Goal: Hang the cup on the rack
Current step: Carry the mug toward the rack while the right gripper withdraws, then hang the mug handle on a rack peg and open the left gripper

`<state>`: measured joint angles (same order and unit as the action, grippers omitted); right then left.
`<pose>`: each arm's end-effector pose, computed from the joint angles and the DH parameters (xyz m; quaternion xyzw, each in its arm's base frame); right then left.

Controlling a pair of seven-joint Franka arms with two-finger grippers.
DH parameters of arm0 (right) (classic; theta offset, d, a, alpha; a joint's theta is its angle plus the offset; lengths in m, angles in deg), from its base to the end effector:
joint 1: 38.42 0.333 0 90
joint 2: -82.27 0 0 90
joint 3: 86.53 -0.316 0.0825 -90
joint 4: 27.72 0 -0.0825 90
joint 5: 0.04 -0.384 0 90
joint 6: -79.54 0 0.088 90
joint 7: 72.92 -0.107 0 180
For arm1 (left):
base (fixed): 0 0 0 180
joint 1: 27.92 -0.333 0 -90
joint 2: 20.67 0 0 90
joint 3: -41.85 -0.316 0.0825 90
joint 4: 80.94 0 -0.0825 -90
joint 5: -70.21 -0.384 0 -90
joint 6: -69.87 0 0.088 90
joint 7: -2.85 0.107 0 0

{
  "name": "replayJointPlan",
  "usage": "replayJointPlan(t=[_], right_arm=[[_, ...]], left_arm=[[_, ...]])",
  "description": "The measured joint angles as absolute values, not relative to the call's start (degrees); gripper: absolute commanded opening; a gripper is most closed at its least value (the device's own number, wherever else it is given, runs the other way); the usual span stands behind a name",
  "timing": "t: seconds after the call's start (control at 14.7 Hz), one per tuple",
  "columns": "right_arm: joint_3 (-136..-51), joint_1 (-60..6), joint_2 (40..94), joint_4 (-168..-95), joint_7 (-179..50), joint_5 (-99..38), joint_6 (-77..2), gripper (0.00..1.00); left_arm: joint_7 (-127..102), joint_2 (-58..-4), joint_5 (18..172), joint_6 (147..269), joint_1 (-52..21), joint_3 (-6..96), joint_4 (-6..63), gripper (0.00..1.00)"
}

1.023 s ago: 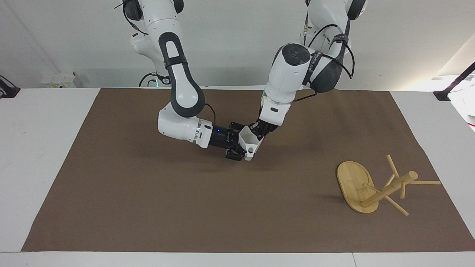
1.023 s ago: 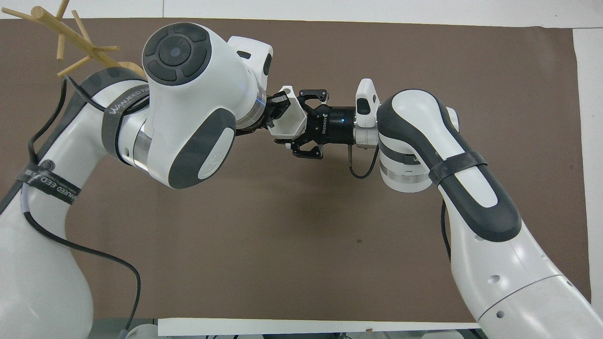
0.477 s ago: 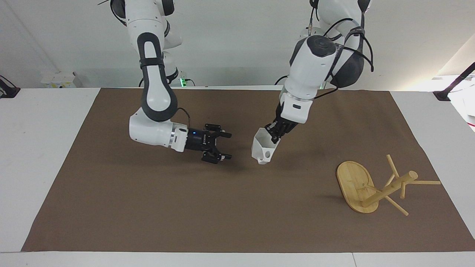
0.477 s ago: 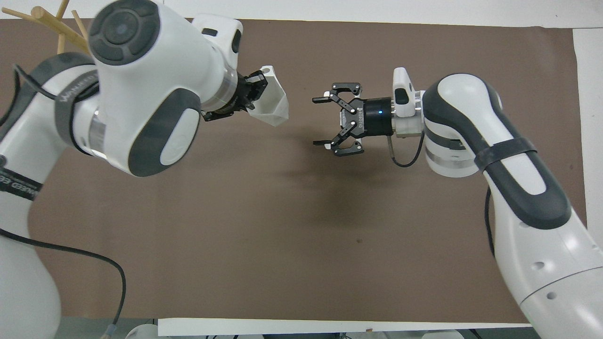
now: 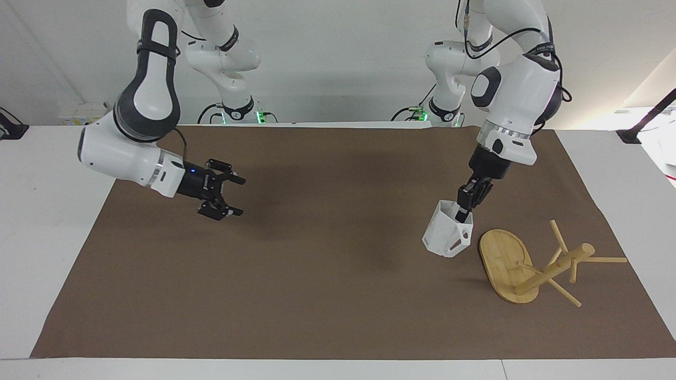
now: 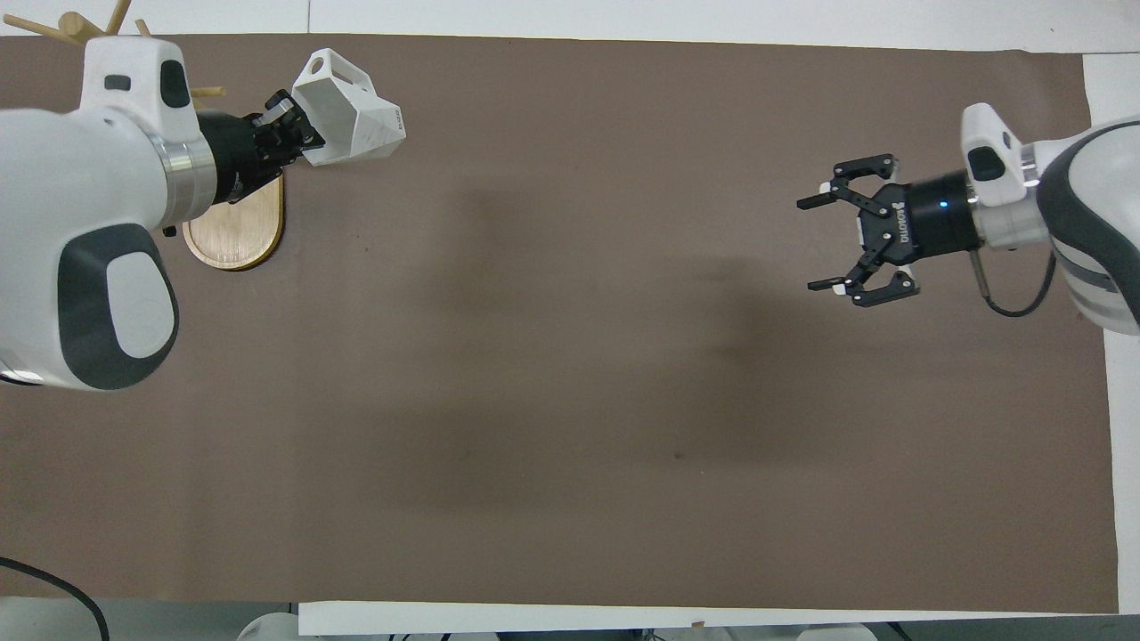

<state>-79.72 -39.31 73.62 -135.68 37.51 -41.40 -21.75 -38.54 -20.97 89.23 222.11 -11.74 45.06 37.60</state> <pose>0.5785 -0.0172 0.4274 -0.6707 -0.6549 -0.2159 0.2733 0.5614 -0.1879 0.4934 0.9048 0.2960 0.1858 0.2433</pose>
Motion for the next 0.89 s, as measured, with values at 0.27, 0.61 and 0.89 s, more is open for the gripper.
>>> replayJointPlan(t=[0.27, 0.61, 0.89], right_arm=[[-79.7, -42.8, 75.4, -135.1, 20.1, -26.3, -21.8, 0.99], [-80.6, -41.4, 75.9, -124.6, -8.9, -5.0, -17.0, 0.99], [-80.7, -40.3, 76.6, -117.3, -32.3, -2.7, -5.7, 0.99]], left_arm=[[-38.3, -22.5, 96.5, 235.6, -11.7, 45.5, 43.3, 0.0], [-38.2, -27.4, 101.8, 244.6, -11.7, 45.5, 43.4, 0.0], [-29.7, -28.3, 101.9, 245.9, -13.2, 45.3, 43.3, 0.0]])
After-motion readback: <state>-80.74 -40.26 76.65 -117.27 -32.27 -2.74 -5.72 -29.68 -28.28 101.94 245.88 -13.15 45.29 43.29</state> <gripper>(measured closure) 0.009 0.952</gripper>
